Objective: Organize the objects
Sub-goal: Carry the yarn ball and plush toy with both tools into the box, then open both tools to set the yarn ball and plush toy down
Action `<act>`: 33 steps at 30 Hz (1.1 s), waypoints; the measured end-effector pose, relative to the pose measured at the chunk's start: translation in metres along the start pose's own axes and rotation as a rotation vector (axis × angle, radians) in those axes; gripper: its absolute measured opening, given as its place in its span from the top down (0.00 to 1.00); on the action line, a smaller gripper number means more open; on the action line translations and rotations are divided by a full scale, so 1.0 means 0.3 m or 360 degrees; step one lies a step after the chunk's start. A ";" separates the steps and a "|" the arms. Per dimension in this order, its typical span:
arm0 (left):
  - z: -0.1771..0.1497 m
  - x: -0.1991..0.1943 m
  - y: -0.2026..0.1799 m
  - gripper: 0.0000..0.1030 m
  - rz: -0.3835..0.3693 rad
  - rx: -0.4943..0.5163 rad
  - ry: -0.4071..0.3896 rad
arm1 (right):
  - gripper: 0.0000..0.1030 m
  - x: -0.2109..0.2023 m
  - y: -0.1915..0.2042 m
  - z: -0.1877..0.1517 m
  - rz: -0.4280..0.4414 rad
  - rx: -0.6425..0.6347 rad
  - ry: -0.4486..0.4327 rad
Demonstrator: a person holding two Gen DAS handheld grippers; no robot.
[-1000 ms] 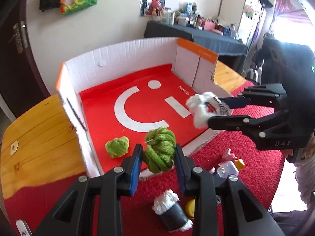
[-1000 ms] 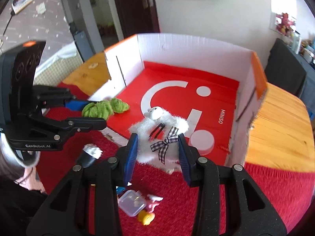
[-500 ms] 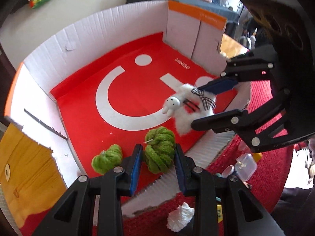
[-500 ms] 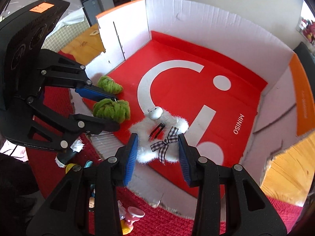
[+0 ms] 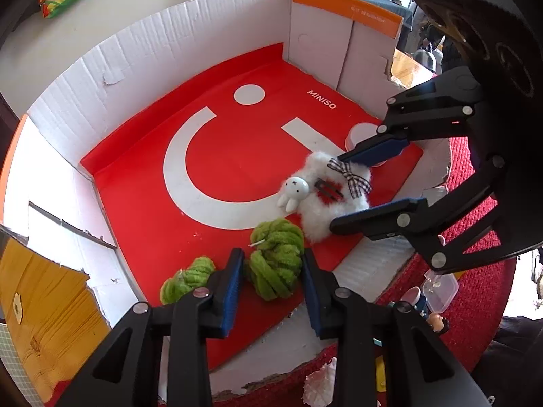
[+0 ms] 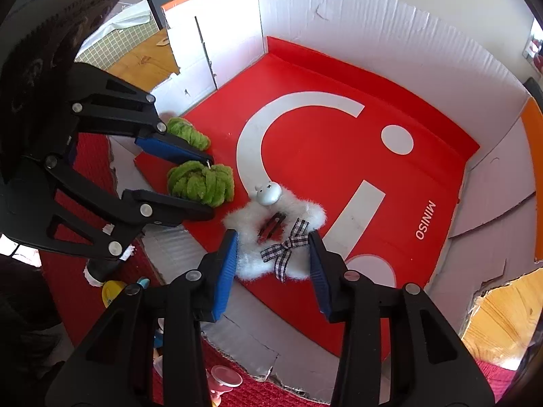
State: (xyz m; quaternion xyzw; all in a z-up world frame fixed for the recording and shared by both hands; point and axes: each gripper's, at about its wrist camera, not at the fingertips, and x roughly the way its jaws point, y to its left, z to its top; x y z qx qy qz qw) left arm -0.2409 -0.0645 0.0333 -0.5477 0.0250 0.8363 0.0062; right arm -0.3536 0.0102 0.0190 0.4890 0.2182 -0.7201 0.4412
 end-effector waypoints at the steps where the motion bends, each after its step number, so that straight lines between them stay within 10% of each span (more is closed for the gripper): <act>1: 0.003 0.001 0.000 0.66 -0.0001 -0.0001 0.0002 | 0.61 0.002 0.000 -0.002 0.0001 0.0001 0.0002; 33: 0.025 0.011 -0.016 0.56 0.0050 -0.0030 -0.0011 | 0.52 0.053 0.021 0.007 -0.0047 -0.0058 0.0000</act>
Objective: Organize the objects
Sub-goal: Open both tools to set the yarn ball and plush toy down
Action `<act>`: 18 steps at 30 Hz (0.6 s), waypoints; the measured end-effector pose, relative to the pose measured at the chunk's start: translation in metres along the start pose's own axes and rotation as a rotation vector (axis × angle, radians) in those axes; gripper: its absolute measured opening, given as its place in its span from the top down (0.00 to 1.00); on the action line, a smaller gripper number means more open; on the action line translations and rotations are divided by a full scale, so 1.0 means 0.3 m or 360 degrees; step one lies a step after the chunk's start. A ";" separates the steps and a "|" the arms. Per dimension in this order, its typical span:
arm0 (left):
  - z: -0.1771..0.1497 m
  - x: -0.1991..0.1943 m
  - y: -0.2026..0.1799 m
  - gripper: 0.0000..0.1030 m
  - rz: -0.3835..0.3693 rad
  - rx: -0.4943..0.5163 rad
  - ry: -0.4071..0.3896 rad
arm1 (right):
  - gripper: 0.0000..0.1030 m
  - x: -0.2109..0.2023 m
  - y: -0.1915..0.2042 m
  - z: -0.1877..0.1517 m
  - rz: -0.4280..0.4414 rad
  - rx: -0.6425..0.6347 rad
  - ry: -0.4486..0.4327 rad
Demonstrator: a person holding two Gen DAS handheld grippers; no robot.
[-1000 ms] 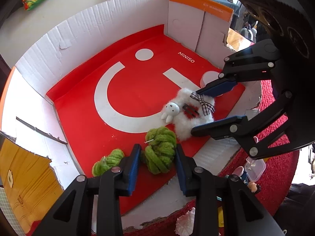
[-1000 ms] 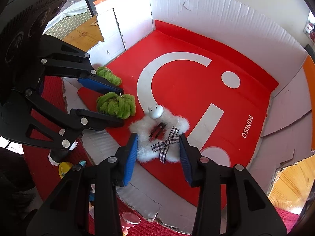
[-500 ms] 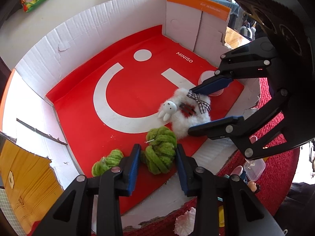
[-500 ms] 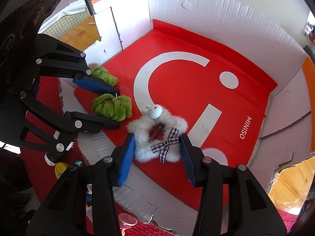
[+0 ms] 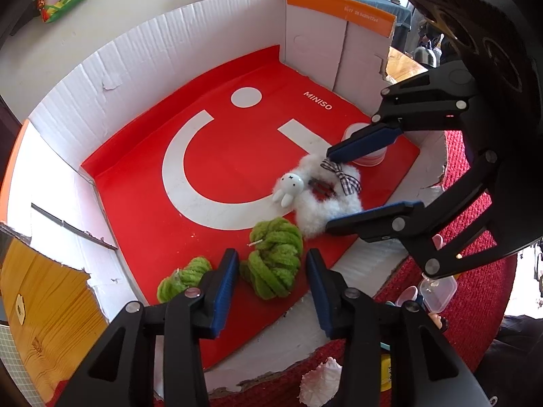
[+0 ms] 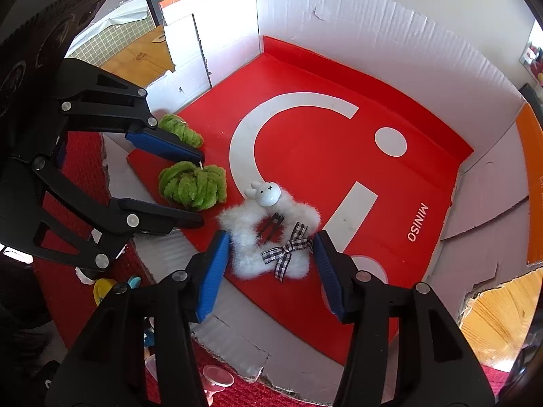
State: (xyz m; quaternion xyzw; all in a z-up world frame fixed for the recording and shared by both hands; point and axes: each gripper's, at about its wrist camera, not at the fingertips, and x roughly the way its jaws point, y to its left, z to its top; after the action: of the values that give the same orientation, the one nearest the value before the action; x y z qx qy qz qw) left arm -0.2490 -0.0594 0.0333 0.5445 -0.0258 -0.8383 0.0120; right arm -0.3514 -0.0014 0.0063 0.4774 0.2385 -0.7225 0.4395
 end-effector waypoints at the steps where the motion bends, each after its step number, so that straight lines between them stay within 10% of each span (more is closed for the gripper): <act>1: 0.002 0.001 -0.001 0.56 0.0000 0.0000 -0.0001 | 0.52 0.000 0.001 0.000 0.0001 -0.0001 -0.0001; 18: -0.019 -0.060 -0.003 0.54 0.0040 0.0002 -0.0043 | 0.51 -0.016 0.029 0.009 -0.0022 -0.0017 -0.0048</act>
State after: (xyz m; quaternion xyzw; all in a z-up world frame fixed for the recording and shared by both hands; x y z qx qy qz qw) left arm -0.2363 -0.0578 0.0474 0.5329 -0.0332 -0.8453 0.0218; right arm -0.3446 -0.0058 0.0125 0.4624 0.2391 -0.7314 0.4406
